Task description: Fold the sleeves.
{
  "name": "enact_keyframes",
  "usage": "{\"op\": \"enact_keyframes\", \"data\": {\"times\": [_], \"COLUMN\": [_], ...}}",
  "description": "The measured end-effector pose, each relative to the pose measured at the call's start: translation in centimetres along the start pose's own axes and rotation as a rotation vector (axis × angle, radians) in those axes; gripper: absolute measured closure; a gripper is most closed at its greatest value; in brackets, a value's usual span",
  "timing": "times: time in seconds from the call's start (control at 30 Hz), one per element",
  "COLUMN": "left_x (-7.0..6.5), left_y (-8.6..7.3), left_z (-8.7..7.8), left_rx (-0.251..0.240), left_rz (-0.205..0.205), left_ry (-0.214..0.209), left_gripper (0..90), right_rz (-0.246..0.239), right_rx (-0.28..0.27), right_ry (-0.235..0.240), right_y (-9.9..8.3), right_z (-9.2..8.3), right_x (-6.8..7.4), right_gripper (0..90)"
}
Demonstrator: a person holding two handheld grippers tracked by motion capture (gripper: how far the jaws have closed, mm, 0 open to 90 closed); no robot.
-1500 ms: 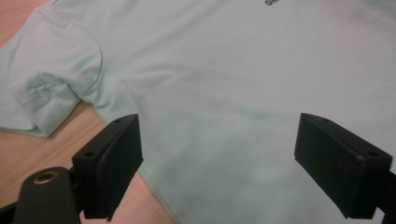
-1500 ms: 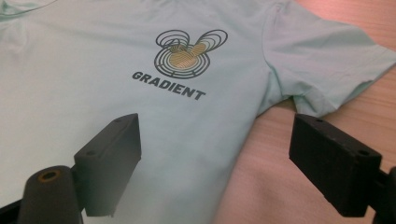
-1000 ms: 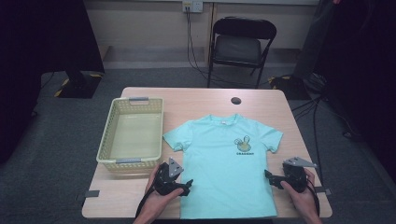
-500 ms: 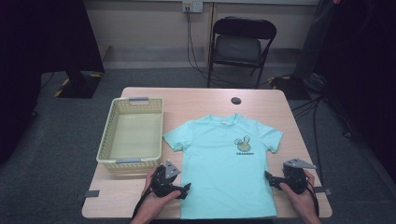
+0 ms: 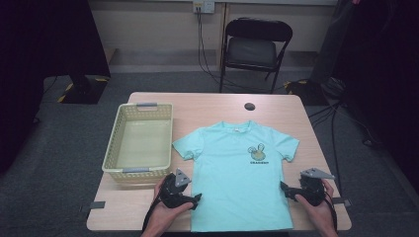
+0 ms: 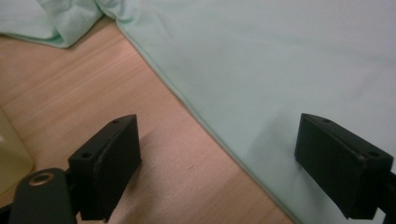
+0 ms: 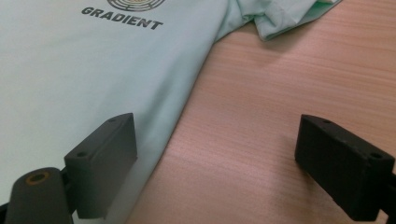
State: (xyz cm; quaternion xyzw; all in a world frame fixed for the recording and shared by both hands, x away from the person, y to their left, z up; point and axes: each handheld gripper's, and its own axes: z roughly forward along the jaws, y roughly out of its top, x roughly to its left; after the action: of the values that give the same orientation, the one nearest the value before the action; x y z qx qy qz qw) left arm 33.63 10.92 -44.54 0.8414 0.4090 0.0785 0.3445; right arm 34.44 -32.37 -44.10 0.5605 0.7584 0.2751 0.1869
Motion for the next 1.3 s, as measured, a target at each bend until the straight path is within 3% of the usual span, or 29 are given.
{"op": "enact_keyframes", "data": {"times": [0.07, 0.23, 0.53, 1.3], "left_x": [-0.2, -0.6, -1.4, -3.3], "left_y": [0.1, 0.3, 1.5, 5.4], "left_z": [-0.2, -0.5, -0.8, 1.8], "left_rx": [-0.019, -0.036, -0.063, -0.066], "left_rz": [0.002, 0.008, 0.027, 0.078], "left_ry": [0.015, -0.022, -0.030, -0.069], "left_gripper": [14.0, 15.0, 15.1, 15.8], "right_rz": [-0.015, -0.031, -0.040, -0.126], "right_rx": [-0.003, -0.019, -0.041, -0.054], "right_ry": [0.004, 0.027, 0.053, 0.140], "right_y": [0.0, 0.2, 0.8, 3.7], "right_z": [-0.1, -0.6, -1.0, -0.9], "right_x": [0.0, 0.2, 0.8, 3.4], "right_gripper": [12.4, 12.5, 12.6, 12.9]}}
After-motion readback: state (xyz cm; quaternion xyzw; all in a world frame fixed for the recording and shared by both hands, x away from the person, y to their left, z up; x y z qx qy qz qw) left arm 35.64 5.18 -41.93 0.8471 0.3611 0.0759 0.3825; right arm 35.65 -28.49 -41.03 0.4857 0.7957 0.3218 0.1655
